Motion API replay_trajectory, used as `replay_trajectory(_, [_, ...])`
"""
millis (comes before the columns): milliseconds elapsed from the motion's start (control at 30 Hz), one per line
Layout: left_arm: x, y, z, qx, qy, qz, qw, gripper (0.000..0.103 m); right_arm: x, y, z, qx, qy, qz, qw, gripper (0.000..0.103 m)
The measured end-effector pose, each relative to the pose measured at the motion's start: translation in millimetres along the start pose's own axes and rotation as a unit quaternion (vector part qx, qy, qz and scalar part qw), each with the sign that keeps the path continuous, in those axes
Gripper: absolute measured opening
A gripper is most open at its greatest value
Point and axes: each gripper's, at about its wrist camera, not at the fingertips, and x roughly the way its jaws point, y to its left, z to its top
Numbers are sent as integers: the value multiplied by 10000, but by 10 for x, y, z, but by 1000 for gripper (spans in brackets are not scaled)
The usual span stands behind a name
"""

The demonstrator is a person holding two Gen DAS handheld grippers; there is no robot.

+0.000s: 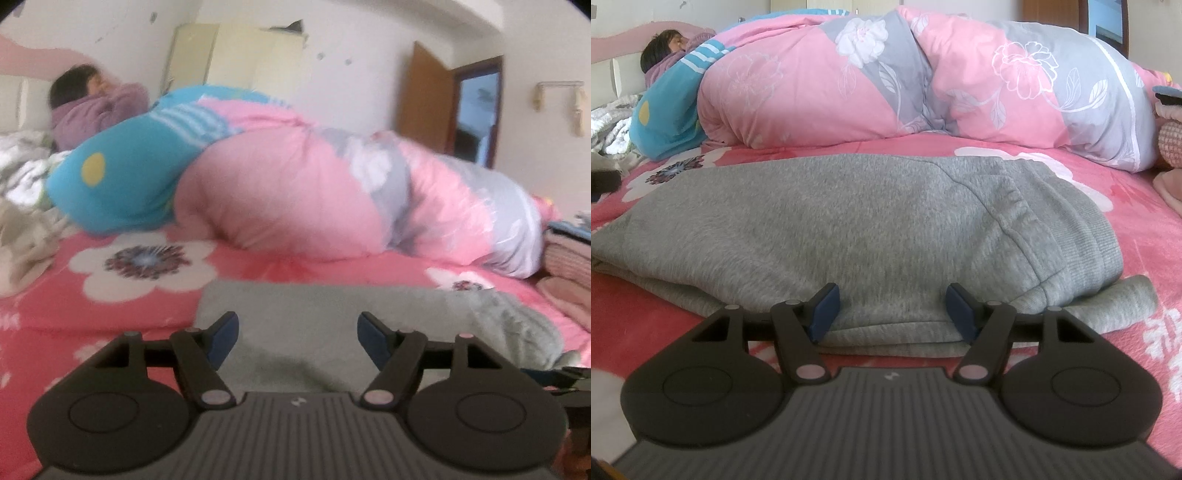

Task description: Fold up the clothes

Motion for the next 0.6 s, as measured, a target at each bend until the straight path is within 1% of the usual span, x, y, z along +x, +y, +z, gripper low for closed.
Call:
replay_trajectory(67, [17, -95, -8, 178, -82, -148, 9997, 72, -3, -8, -4, 14, -10, 18, 10000, 65])
replay_trajectory(167, [71, -215, -36, 387, -65, -317, 9987, 73, -7, -23, -3, 38, -22, 63, 10000, 66])
replay_trajectory(233, [138, -281, -78, 486, 72, -351, 9982, 73, -9, -34, -3, 54, -30, 103, 9999, 68])
replay_trajectory(333, [227, -339, -150, 578, 301, -291, 9975, 73, -2, -47, -3, 65, -36, 154, 9999, 70])
replay_trajectory(433, [287, -320, -202, 541, 428, -227, 9974, 73, 2, -52, -5, 73, -43, 195, 9998, 72])
replay_trajectory(600, [222, -139, -214, 19, 459, -319, 9984, 73, 5, -51, -4, 60, -43, 250, 9997, 76])
